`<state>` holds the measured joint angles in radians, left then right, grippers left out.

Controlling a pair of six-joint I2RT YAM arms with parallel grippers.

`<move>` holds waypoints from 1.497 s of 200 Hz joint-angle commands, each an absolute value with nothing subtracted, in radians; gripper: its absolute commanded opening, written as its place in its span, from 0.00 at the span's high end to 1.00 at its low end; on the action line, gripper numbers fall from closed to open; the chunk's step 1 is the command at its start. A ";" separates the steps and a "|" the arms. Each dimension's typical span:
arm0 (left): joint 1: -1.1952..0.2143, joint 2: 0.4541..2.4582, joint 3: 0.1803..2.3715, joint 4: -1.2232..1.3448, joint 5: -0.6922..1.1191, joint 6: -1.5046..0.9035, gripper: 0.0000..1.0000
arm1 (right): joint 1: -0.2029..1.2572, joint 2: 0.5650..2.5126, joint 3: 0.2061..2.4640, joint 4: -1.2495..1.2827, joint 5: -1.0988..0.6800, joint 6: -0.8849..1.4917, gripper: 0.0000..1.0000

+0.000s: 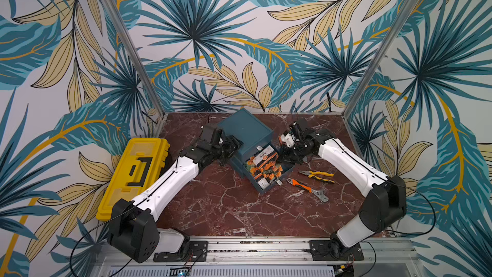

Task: Take the seed bags out of the drawer
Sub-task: Pick up the seed packet from the drawer, then place the seed packet at the center of the board.

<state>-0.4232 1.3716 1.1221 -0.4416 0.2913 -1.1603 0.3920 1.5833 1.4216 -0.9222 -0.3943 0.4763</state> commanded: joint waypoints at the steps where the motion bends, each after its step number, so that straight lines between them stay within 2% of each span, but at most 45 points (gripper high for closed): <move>1: -0.439 1.385 1.097 -0.478 0.299 -1.151 0.30 | 0.352 1.499 1.431 -1.024 -0.418 0.406 1.00; 56: -0.439 1.391 1.100 -0.483 0.309 -1.141 0.30 | 0.180 1.291 1.367 -1.065 -0.384 0.344 1.00; 83: -0.440 1.394 1.103 -0.484 0.317 -1.137 0.30 | 0.094 1.289 1.391 -1.054 -0.318 0.333 1.00; 134: -0.439 1.396 1.108 -0.482 0.327 -1.132 0.30 | 0.015 1.552 1.510 -0.939 -0.209 0.313 1.00; 203: -0.439 1.383 1.115 -0.492 0.338 -1.144 0.30 | 0.005 1.917 1.724 -0.884 -0.237 0.305 1.00; 259: -0.439 1.360 1.109 -0.526 0.324 -1.147 0.30 | -0.002 2.079 1.788 -0.851 -0.313 0.326 1.00; 299: -0.439 1.358 1.100 -0.526 0.318 -1.160 0.30 | -0.005 2.133 1.787 -0.851 -0.276 0.307 1.00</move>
